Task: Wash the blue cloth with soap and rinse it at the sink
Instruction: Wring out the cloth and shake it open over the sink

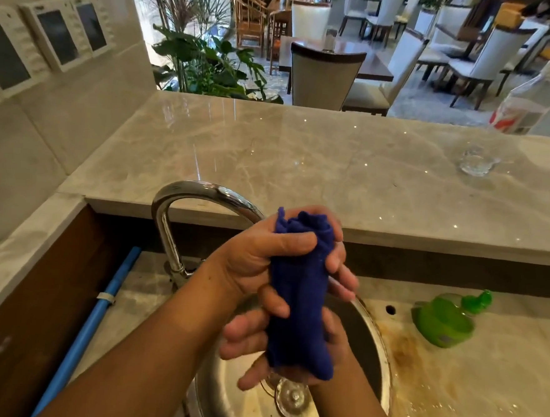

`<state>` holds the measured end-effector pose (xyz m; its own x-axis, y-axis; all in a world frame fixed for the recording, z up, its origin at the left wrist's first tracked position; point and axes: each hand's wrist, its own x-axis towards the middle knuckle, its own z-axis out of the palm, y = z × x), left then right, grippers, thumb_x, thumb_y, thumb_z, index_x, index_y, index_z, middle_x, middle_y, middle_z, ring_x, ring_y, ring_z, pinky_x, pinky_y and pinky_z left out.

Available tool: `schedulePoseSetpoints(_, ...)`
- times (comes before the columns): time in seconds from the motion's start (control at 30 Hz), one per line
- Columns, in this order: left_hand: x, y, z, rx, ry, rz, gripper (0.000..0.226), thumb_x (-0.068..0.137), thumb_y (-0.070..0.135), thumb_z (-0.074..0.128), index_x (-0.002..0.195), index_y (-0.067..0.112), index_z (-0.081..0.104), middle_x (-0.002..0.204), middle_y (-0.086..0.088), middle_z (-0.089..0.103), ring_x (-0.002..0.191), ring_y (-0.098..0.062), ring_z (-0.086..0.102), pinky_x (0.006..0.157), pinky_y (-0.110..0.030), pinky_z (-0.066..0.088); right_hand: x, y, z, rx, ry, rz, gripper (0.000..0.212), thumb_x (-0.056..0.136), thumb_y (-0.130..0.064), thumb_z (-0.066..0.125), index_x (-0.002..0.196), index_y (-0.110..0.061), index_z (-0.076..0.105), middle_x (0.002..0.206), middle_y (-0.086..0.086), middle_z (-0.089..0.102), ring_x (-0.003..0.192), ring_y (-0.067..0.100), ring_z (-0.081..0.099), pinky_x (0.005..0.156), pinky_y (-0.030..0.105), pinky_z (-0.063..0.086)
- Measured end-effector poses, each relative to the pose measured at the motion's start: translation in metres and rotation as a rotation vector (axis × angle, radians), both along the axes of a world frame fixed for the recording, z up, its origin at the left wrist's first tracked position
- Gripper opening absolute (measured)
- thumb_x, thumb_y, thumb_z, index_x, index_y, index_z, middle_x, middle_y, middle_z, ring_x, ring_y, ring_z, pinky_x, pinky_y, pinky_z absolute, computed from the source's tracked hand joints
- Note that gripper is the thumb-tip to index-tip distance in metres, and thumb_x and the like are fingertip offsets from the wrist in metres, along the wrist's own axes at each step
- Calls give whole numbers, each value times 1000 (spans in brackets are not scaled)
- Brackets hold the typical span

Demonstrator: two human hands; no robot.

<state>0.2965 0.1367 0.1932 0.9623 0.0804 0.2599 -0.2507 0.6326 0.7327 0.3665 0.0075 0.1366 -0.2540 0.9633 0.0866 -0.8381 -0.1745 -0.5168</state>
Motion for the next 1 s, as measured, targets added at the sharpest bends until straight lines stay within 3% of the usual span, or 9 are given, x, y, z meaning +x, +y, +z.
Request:
schedulePoseSetpoints(0.07, -4, -1, -3, -36, -2, -5, 28, 88, 14, 69, 107, 1, 54, 85, -16, 60, 86, -35, 69, 89, -57, 52, -5, 10, -1, 120, -26, 117, 31, 96, -25, 58, 118, -6, 45, 132, 25, 58, 107, 30, 69, 84, 33, 58)
schedulePoseSetpoints(0.13, -9, -4, -10, -36, 13, 29, 30, 87, 16, 71, 105, 1, 52, 81, -14, 58, 76, -29, 68, 80, -50, 57, 7, 10, -7, 76, -87, 248, 37, 89, -23, 68, 116, -6, 50, 103, 24, 66, 62, 12, 69, 51, 19, 50)
schedulePoseSetpoints(0.2, -15, -6, -20, -51, 44, 63, 31, 87, 16, 71, 105, 2, 50, 79, -13, 55, 70, -24, 65, 73, -42, 55, 20, -2, -7, -32, -137, 368, 38, 87, -18, 72, 118, -4, 55, 79, 16, 62, 46, 6, 57, 41, 16, 41)
schedulePoseSetpoints(0.3, -20, -11, -36, -106, 126, 187, 32, 88, 18, 69, 111, 1, 54, 79, -10, 52, 67, -18, 59, 71, -36, 52, 43, -6, 7, -126, -378, 326, 38, 90, -24, 70, 117, -5, 53, 71, 5, 55, 49, 6, 51, 46, 15, 44)
schedulePoseSetpoints(0.4, -16, -20, -44, -173, 249, 362, 36, 96, 22, 57, 124, 0, 58, 76, -6, 51, 63, -14, 53, 66, -30, 51, 52, -2, 22, -129, -918, 204, 33, 91, -36, 65, 104, -7, 58, 67, 0, 55, 50, 7, 50, 51, 18, 45)
schedulePoseSetpoints(0.5, -6, -27, -41, -151, 406, 500, 29, 99, 25, 54, 111, 3, 68, 70, -3, 52, 56, -10, 48, 55, -24, 46, 48, -5, 29, -25, -1372, 78, 24, 99, -36, 54, 85, -19, 60, 65, -7, 56, 53, 5, 51, 54, 19, 44)
schedulePoseSetpoints(0.63, 6, -32, -35, -171, 535, 570, 23, 99, 27, 56, 92, 8, 68, 61, 0, 50, 45, -7, 45, 43, -18, 42, 38, -9, 27, 14, -1696, -62, 25, 100, -36, 51, 75, -34, 55, 67, -11, 55, 56, -2, 51, 55, 16, 43)
schedulePoseSetpoints(0.8, 15, -35, -28, -181, 666, 598, 24, 100, 27, 54, 84, 11, 62, 58, 1, 45, 40, -8, 40, 36, -19, 35, 38, -8, 21, 7, -1974, -75, 26, 98, -53, 46, 86, -31, 52, 72, 0, 64, 57, 5, 58, 57, 20, 48)
schedulePoseSetpoints(1.0, 16, -36, -19, -179, 715, 598, 26, 100, 23, 50, 78, 12, 58, 55, 3, 44, 40, -8, 36, 36, -20, 30, 45, -3, 18, 291, -2405, -134, 40, 99, -61, 30, 93, -27, 51, 70, -6, 59, 59, 7, 58, 63, 28, 54)
